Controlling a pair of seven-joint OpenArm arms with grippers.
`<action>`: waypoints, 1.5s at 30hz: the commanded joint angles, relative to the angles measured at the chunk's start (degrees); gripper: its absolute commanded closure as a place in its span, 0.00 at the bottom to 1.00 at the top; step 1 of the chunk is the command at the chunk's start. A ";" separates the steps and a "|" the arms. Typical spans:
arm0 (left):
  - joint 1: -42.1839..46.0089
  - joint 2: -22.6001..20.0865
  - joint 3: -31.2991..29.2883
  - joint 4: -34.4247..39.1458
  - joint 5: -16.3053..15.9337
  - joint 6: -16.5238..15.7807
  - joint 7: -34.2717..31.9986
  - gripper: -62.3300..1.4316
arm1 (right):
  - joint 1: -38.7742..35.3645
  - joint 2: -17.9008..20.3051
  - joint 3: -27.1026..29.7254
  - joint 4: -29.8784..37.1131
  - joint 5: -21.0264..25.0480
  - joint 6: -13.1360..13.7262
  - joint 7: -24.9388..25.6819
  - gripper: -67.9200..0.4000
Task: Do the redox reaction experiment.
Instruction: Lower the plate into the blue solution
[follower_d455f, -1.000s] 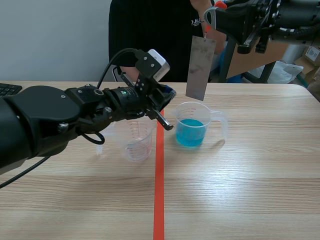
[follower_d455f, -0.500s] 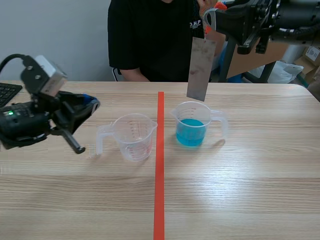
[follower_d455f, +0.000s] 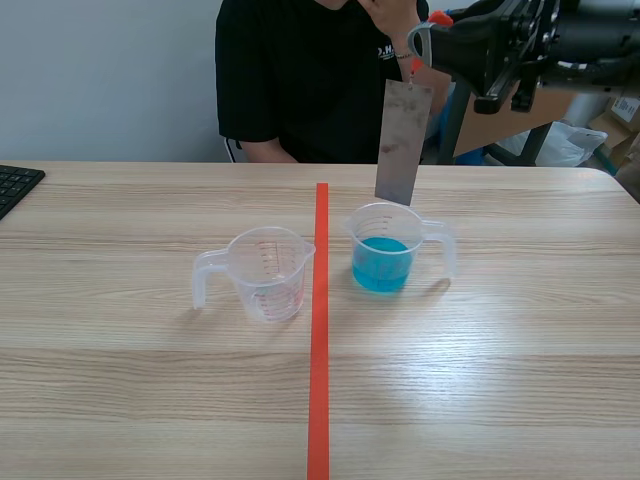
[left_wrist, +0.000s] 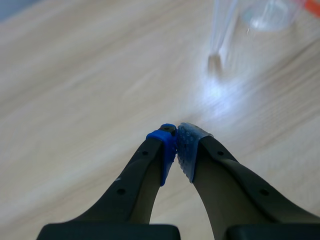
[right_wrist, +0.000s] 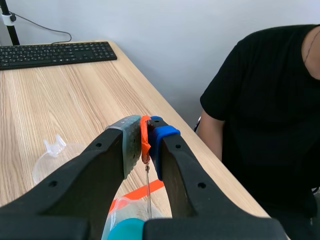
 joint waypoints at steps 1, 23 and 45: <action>1.86 2.49 -0.87 0.50 -0.33 -0.11 -0.61 0.90 | 0.59 -0.02 0.85 0.94 1.03 0.31 1.14 0.97; 18.12 22.40 -9.60 0.20 -0.07 0.96 -0.31 0.90 | 0.31 -7.23 0.79 -11.02 -3.54 0.31 1.09 0.97; 18.12 26.43 -9.60 0.04 -0.09 0.92 4.13 0.90 | 0.26 -10.34 -0.57 -17.92 -7.85 0.31 1.31 0.98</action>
